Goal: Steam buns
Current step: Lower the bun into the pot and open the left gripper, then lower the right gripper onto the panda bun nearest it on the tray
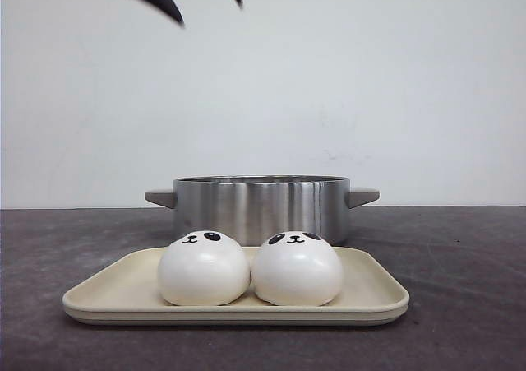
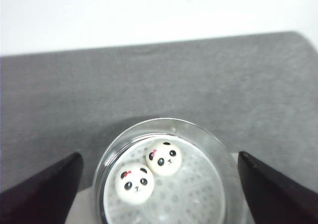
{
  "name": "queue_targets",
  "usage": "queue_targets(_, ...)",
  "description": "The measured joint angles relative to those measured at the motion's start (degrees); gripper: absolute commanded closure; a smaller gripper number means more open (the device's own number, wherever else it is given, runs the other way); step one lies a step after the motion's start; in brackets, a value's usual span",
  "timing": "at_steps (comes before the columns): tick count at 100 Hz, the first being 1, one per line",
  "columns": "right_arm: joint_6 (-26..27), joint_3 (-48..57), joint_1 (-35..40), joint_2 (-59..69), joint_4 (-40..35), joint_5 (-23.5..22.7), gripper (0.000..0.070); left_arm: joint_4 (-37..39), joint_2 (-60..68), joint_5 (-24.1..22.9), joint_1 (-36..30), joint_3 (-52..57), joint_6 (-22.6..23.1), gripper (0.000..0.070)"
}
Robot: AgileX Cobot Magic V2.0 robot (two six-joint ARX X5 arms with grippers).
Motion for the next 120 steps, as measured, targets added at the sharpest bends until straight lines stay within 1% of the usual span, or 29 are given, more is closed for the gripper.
queue_targets(12,2.6,-7.8,-0.2,-0.5,3.3,0.0,0.0698,-3.7,-5.9,1.4,0.0,0.0,0.5,0.0104)
queue_targets(20,4.1,-13.4,-0.2,-0.4,5.2,-0.5,0.0698,-5.0,-9.2,1.5,-0.2,0.0,1.0,0.0104)
queue_targets(39,8.8,-26.0,-0.2,-0.3,10.0,-6.4,0.0698,-6.2,-17.9,1.5,-0.5,0.0,2.2,0.0104)
queue_targets(54,13.2,-34.2,-0.1,-0.3,12.0,-8.9,0.0691,-6.3,-25.4,1.5,-0.5,0.0,2.7,0.0104)
queue_targets(58,14.5,-35.8,-0.1,-0.1,12.1,-9.3,0.0654,-6.3,-27.1,1.5,-0.5,0.0,2.7,0.0104)
queue_targets(68,16.6,-38.0,-0.1,1.0,12.3,-11.0,0.0485,-6.3,-30.7,1.5,-0.5,0.2,2.7,0.0104)
queue_targets(80,17.6,-38.7,-0.1,3.5,12.4,-13.4,0.0379,-6.5,-33.2,1.5,-0.5,0.2,2.9,0.0104)
queue_targets(83,17.7,-38.7,0.0,4.3,12.7,-14.0,0.0341,-6.8,-33.7,1.5,-0.5,0.2,3.0,0.0104)
queue_targets(87,17.8,-38.7,0.2,5.4,13.5,-15.0,0.0266,-7.3,-34.2,1.5,-0.5,0.2,3.0,0.0104)
queue_targets(93,18.1,-38.7,0.3,7.0,14.5,-15.5,0.0115,-8.0,-34.6,1.5,-0.5,0.2,3.0,0.0104)
queue_targets(97,18.4,-38.7,0.3,8.2,15.0,-15.6,0.0050,-8.5,-34.9,1.5,-0.5,0.2,3.0,0.0104)
queue_targets(99,18.5,-38.7,0.3,8.8,15.2,-15.7,0.0040,-8.7,-34.9,1.5,-0.5,0.2,3.0,0.0104)
queue_targets(120,19.3,-38.7,0.3,15.6,15.8,-18.7,0.0041,-10.4,-36.0,1.5,-0.6,0.2,3.0,0.0104)
